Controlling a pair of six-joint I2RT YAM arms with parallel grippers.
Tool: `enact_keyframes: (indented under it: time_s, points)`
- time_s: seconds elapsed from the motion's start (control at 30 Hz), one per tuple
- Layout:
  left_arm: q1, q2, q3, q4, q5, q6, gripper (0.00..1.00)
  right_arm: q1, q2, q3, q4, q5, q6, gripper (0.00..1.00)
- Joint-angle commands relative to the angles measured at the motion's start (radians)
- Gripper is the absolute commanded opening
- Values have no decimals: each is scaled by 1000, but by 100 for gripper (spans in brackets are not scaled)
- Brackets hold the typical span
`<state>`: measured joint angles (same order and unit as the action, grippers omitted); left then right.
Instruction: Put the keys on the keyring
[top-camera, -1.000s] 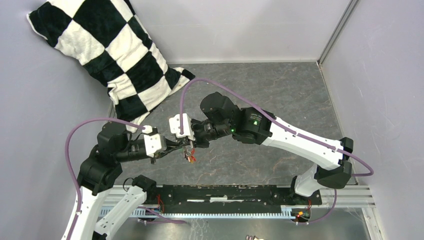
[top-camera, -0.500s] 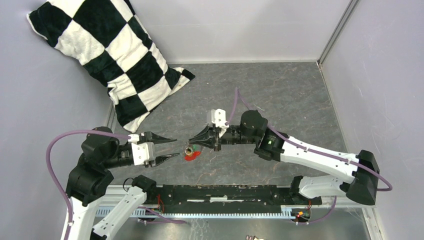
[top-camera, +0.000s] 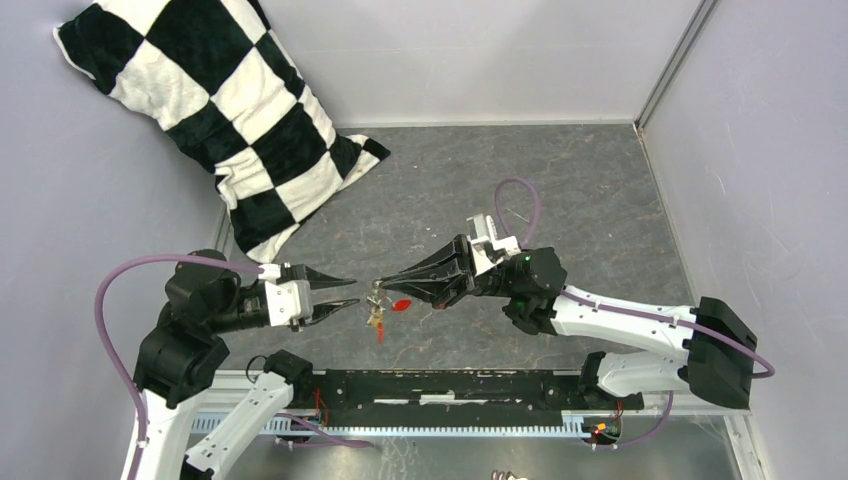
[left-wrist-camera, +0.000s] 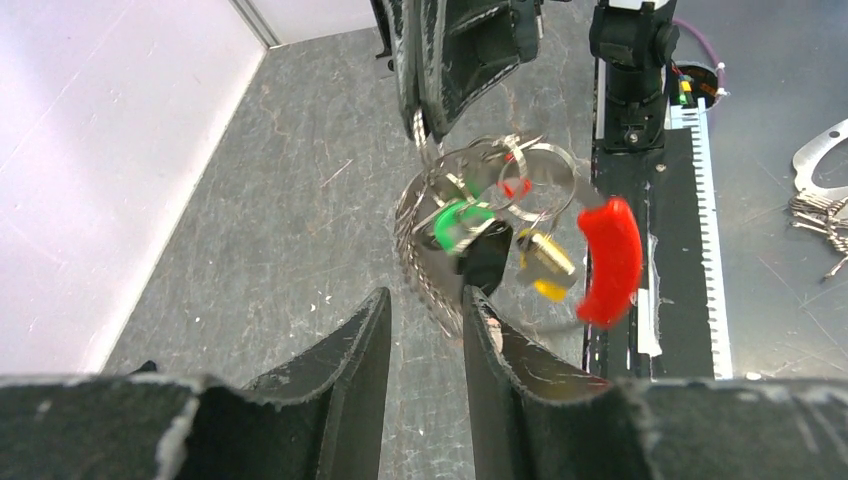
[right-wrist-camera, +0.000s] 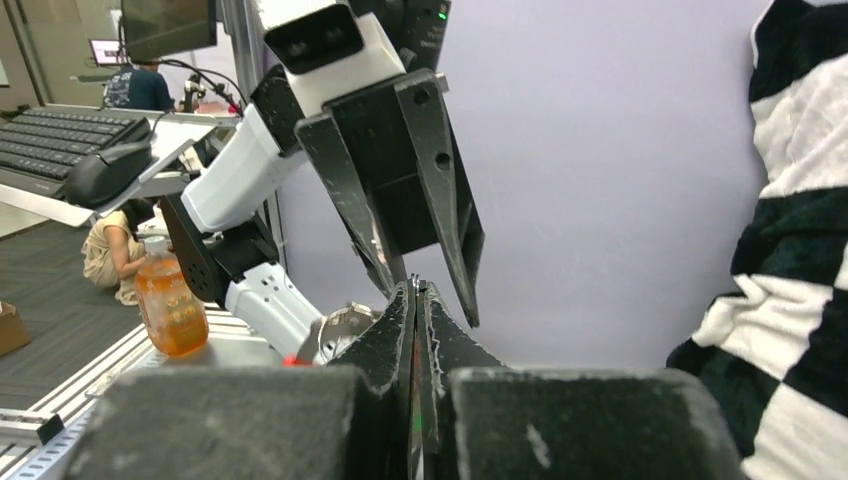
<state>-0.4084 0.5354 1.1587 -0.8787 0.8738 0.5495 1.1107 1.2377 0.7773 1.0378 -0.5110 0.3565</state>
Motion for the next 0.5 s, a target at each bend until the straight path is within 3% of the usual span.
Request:
enact_keyframes:
  time_s: [0.0,0.27,0.47]
  points:
    - [-2,21,32,79,23,-65,39,12,3,10,152,13,31,1]
    - [-2,18,30,163,39,-148,39,39,83,-38,400,61,166,1]
    - [-2,18,52,195,69,-203,38,64,119,-50,464,110,185,0]
